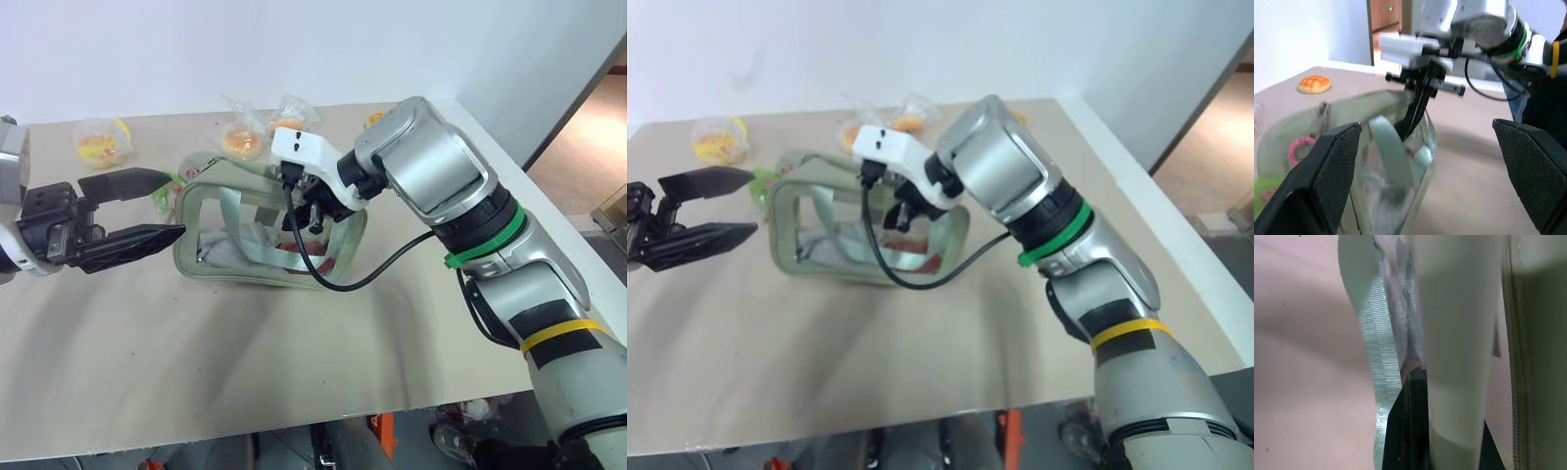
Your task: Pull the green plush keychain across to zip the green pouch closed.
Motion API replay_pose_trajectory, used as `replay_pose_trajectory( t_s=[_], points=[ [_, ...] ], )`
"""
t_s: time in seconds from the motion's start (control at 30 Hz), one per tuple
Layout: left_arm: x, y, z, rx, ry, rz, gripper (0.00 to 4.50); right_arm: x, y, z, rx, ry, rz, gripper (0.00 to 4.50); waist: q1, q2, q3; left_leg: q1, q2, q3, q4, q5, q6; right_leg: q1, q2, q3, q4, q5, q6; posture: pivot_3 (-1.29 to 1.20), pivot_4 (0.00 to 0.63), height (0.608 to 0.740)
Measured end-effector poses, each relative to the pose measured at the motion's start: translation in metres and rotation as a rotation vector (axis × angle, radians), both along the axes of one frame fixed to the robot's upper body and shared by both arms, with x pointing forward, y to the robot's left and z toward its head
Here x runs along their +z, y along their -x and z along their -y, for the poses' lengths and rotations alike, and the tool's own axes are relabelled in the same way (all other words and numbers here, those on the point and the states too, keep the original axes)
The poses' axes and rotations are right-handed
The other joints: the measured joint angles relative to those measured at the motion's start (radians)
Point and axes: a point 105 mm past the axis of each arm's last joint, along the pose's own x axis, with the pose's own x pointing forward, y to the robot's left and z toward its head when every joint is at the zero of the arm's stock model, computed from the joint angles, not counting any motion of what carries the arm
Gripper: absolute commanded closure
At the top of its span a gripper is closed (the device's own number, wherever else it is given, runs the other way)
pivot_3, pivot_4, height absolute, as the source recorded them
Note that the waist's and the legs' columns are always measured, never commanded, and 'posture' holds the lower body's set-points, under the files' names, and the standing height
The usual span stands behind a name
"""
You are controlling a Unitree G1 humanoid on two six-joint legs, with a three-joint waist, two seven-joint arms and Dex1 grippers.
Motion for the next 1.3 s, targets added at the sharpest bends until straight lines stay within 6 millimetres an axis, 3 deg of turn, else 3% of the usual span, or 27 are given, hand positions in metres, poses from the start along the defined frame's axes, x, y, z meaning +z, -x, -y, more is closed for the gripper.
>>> replay_pose_trajectory(
  t_s=[0.17,0.6,0.63,0.83,0.93,1.03,1.07,1.13,1.23,1.3],
  points=[
    [0.014,0.005,-0.003,0.003,0.047,0.034,0.00,-0.010,0.005,-0.007,0.013,-0.007,-0.007,4.47,-0.001,-0.001,-0.001,0.001,0.000,0.000,0.000,0.000,0.000,0.001,0.001,0.000,0.000,0.000,0.000,0.00,0.150,0.740],
    [-0.008,-0.001,-0.017,0.085,0.027,-0.052,0.00,-0.019,-0.003,-0.020,0.013,-0.025,-0.006,4.47,-0.002,-0.010,-0.006,0.003,0.002,0.000,0.000,0.000,0.000,0.002,0.001,-0.001,0.000,0.002,-0.003,0.00,0.150,0.740],
    [-0.009,-0.002,-0.018,0.091,0.032,-0.058,0.00,-0.018,-0.003,-0.022,0.012,-0.036,-0.010,3.88,-0.002,-0.010,-0.006,0.003,0.002,0.000,0.000,0.000,0.000,0.002,0.001,0.000,0.000,0.002,-0.003,0.00,0.150,0.740],
    [-0.019,-0.010,-0.022,0.112,0.048,-0.082,0.00,-0.009,0.008,-0.027,0.069,-0.094,-0.089,1.78,-0.001,-0.010,-0.006,0.003,0.003,0.000,0.000,0.000,0.000,0.001,0.002,0.000,0.000,0.002,-0.004,0.00,0.150,0.740],
    [-0.023,-0.013,-0.024,0.120,0.060,-0.103,0.00,0.007,0.024,-0.021,0.133,-0.144,-0.224,0.87,0.000,-0.009,-0.006,0.002,0.003,0.000,0.000,0.000,0.000,0.001,0.002,-0.001,0.000,0.002,-0.004,0.00,0.150,0.740],
    [-0.027,-0.017,-0.028,0.137,0.068,-0.120,0.00,0.043,0.044,-0.009,0.248,-0.252,-0.311,0.87,0.001,-0.009,-0.005,0.001,0.003,0.000,0.000,0.000,0.000,0.000,0.002,-0.001,-0.001,0.002,-0.004,0.00,0.150,0.740],
    [-0.029,-0.020,-0.029,0.139,0.072,-0.127,0.00,0.061,0.050,-0.002,0.292,-0.287,-0.266,0.87,0.002,-0.009,-0.005,0.001,0.003,0.000,0.000,0.000,0.000,0.000,0.002,-0.001,-0.001,0.002,-0.004,0.00,0.150,0.740],
    [-0.033,-0.023,-0.030,0.137,0.078,-0.140,0.00,0.077,0.056,0.011,0.329,-0.320,-0.223,0.87,0.002,-0.010,-0.006,0.001,0.003,0.000,0.000,0.000,0.000,0.001,0.002,-0.002,-0.002,0.002,-0.003,0.00,0.150,0.740],
    [-0.036,-0.027,-0.037,0.154,0.093,-0.161,0.00,0.070,0.054,0.030,0.311,-0.327,-0.205,0.87,0.002,-0.010,-0.006,0.002,0.003,0.000,0.000,0.000,0.000,0.001,0.001,-0.001,-0.001,0.002,-0.004,0.00,0.150,0.740],
    [-0.038,-0.028,-0.039,0.156,0.098,-0.170,0.00,0.050,0.036,0.042,0.198,-0.308,-0.169,0.87,0.000,-0.010,-0.006,0.002,0.004,0.001,0.000,0.000,0.000,0.000,0.001,0.000,-0.001,0.003,-0.005,0.00,0.150,0.740]
  ],
)
